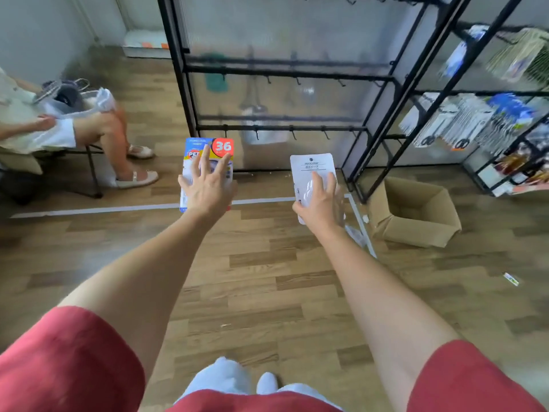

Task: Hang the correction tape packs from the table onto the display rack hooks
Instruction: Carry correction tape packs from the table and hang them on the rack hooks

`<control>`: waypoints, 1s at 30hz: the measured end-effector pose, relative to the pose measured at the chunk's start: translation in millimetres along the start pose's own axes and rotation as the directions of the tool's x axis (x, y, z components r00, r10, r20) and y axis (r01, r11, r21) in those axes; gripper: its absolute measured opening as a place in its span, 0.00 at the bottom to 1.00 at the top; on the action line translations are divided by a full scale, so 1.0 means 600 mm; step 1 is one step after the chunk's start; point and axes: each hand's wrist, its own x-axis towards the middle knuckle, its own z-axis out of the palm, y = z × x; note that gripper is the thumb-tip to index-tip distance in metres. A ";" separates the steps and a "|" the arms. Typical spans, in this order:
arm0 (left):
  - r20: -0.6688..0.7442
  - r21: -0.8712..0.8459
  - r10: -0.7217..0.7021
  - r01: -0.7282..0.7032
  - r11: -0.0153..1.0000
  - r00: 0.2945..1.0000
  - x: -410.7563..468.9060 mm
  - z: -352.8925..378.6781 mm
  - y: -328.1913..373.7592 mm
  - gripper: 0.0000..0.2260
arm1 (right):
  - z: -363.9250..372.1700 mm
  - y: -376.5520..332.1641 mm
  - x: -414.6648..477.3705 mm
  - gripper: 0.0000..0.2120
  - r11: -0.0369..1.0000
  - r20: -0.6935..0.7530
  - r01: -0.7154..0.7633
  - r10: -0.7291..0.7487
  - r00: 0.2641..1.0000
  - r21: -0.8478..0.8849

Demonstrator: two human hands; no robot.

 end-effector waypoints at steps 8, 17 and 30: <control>-0.130 -0.058 0.060 -0.068 0.996 0.990 0.201 -0.049 0.111 0.24 | -0.080 -0.030 0.213 0.33 0.966 -0.170 -0.034 0.079 0.982 0.256; -0.297 -0.007 0.144 -0.153 0.988 0.944 0.470 -0.156 0.189 0.25 | -0.172 -0.150 0.484 0.34 0.949 -0.375 0.140 -0.026 0.927 0.282; -0.467 0.046 0.168 -0.166 0.985 0.868 0.741 -0.240 0.253 0.26 | -0.220 -0.262 0.775 0.34 0.912 -0.465 0.277 -0.112 0.878 0.303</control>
